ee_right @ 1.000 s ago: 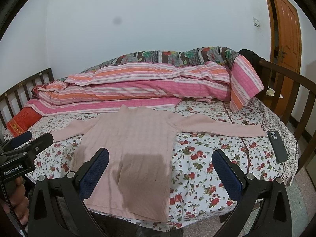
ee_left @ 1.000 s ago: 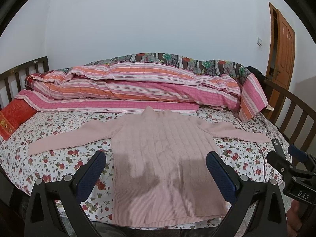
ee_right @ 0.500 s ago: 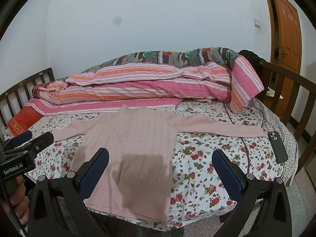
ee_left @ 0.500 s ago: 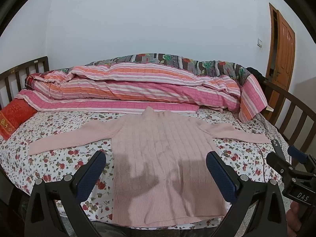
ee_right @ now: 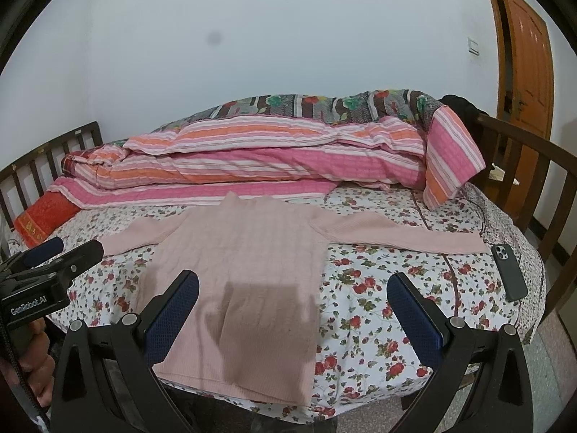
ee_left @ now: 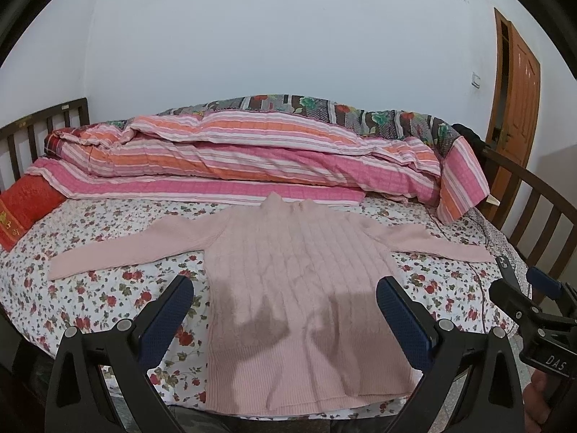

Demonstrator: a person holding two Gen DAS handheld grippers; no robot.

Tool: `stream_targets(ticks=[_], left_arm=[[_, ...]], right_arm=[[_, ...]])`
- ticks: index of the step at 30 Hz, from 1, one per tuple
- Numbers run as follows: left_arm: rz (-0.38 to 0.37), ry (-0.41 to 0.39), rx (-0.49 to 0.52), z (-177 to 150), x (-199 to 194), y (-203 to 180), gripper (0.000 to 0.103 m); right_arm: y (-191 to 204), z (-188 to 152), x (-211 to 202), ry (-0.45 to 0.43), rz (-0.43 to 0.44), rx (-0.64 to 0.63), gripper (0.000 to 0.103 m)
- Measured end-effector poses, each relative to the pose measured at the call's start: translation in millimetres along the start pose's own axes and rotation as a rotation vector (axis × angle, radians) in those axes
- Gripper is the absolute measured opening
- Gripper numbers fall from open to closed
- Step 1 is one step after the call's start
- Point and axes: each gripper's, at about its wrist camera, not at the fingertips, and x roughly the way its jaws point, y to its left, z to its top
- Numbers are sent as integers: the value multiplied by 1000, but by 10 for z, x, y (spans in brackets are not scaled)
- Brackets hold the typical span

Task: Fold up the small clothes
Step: 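Grasp one sweater sleeve with the left gripper and fold it across the body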

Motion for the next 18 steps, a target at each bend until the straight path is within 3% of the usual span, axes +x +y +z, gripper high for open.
stream_targets(ticks=[7,9,12,18], left_arm=[[-2,45,-76,-131,331,354,102],[-38,69,-96,-193,492,516,101],[3,98,-133,-280,734,806,101],[4,126,-411,-495,1173,1855,98]], right_arm=[[45,-123,261,18,-1,-12,103],[44,-174,403,35,2,-8,103],[36,-268,631,55,10,-12,103],[-40,-473,1157,89,-6,-51,102]])
